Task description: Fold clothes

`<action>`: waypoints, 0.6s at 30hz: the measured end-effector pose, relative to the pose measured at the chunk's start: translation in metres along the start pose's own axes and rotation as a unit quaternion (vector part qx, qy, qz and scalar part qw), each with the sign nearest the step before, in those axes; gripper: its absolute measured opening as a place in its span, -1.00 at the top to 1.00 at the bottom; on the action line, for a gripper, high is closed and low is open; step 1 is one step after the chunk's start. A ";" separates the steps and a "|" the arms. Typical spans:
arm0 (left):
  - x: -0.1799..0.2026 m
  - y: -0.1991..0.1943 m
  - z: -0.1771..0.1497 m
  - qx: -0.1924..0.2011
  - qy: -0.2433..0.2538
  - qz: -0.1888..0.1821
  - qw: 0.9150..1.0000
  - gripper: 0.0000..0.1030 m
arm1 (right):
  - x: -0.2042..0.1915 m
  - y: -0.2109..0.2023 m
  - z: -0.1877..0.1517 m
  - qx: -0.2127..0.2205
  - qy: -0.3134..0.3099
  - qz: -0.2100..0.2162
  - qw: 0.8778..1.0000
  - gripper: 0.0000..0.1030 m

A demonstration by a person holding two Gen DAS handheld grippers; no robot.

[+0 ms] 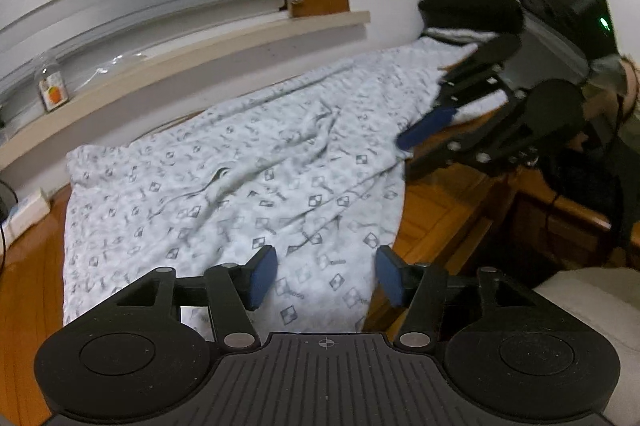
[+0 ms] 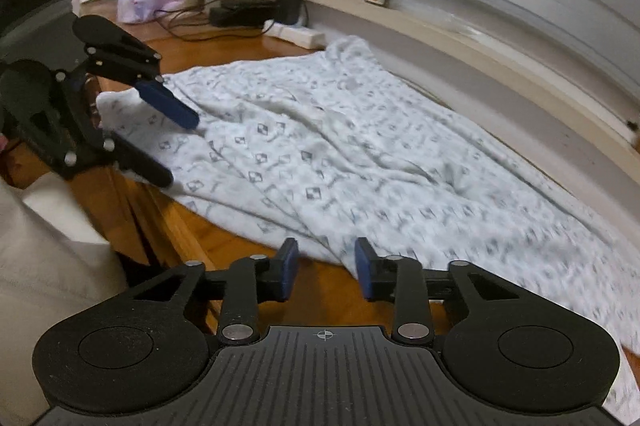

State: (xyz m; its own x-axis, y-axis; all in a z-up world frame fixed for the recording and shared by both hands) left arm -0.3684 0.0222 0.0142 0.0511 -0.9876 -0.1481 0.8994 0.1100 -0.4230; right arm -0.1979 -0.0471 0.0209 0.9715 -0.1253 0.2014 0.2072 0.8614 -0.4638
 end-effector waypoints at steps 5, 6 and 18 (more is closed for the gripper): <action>0.005 0.008 -0.001 -0.017 0.009 -0.026 0.999 -0.10 | 0.014 0.011 0.003 -0.004 -0.004 -0.001 1.000 0.79; 0.005 0.009 -0.002 -0.018 0.011 -0.029 0.999 -0.05 | 0.017 0.011 0.004 -0.001 -0.004 -0.004 1.000 0.84; -0.003 -0.002 0.001 0.022 0.002 -0.030 0.999 0.96 | 0.051 -0.003 0.038 0.058 0.014 -0.039 0.997 0.96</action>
State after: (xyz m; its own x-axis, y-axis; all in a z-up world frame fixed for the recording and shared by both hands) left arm -0.3702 0.0251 0.0167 -0.0053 -0.9919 -0.1272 0.9189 0.0453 -0.3919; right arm -0.1532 -0.0369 0.0654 0.9558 -0.2069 0.2090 0.2698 0.8997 -0.3432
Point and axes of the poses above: each gripper's, at about its wrist camera, not at the fingertips, and y roughly the way its jaws point, x to its right, z to its top, the point moved 2 cm from there along y, roughly the way its jaws point, and after that the axes turned 11 degrees about x, right-handed, at the moved point
